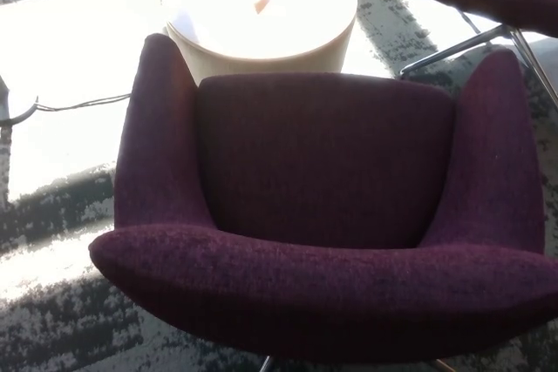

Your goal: The robot stands in front of a sofa and uses its left hand to push the left side of the sofa

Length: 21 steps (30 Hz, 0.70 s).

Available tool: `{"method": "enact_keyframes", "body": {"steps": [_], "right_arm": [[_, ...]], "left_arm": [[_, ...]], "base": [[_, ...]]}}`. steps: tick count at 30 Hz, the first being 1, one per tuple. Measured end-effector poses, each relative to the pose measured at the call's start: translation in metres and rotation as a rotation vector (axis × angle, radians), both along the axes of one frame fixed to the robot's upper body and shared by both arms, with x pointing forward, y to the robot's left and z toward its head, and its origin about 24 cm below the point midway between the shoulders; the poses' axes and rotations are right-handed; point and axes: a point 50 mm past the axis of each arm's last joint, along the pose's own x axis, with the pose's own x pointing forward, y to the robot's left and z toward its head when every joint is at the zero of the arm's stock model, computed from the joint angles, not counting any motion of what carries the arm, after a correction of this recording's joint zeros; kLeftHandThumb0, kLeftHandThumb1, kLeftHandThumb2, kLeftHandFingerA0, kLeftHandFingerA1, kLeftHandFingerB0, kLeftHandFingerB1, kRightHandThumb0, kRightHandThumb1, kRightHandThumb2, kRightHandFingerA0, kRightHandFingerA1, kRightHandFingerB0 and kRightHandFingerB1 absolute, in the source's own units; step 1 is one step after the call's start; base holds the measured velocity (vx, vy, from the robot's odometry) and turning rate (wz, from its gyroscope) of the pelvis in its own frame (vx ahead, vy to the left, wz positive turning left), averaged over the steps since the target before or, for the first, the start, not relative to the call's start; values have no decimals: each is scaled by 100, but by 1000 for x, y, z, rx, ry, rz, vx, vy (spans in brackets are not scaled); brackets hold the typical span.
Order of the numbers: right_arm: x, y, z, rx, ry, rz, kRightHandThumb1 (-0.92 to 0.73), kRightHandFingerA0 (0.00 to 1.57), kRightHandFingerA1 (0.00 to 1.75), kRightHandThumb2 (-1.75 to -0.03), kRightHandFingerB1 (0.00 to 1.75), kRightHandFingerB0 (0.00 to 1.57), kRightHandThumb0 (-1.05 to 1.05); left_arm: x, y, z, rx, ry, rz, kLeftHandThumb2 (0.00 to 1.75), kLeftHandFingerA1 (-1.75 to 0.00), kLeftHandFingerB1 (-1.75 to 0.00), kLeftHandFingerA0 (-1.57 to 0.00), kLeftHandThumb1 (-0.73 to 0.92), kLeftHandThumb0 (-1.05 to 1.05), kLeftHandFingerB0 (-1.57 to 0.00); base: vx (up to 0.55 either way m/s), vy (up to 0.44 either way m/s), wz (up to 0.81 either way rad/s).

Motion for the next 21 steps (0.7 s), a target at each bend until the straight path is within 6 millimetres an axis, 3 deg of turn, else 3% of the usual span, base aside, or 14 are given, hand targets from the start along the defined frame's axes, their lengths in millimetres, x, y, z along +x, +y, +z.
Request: {"method": "enact_keyframes", "body": {"steps": [1, 5, 10, 11, 12, 21], "right_arm": [[0, 0, 0, 1, -11, 2, -81, 55, 42, -65, 41, 53, -60], [2, 1, 2, 10, -52, 11, -81, 54, 42, -68, 39, 48, -64], [9, 1, 7, 25, -128, 6, -86, 57, 41, -66, 40, 51, -63], [11, 1, 8, 28, -144, 6, -70, 47, 53, -98, 52, 46, -66], [12, 1, 9, 29, -155, 6, -86, 55, 41, -67, 39, 49, -63], [13, 1, 12, 37, -205, -2, -84, 58, 42, -65, 41, 54, -64]], "left_arm": [[1, 0, 0, -17, -14, 16, 112, -16, -15, -3, 80, -91, -3], [8, 3, 4, -81, -81, 72, 115, -16, -15, 0, 82, -90, 0], [42, 14, 23, -125, -253, 105, 118, -14, -14, 0, 85, -88, 0], [50, 18, 29, -126, -296, 105, 118, -16, -15, -1, 86, -89, -1], [58, 21, 35, -126, -336, 100, 118, -15, -15, 0, 85, -91, 0], [125, 52, 103, -68, -655, 31, 125, -11, -10, 0, 92, -90, 0]], "base": [[0, 0, 0], [0, 0, 0], [0, 0, 0], [0, 0, 0], [0, 0, 0], [0, 0, 0]]}}
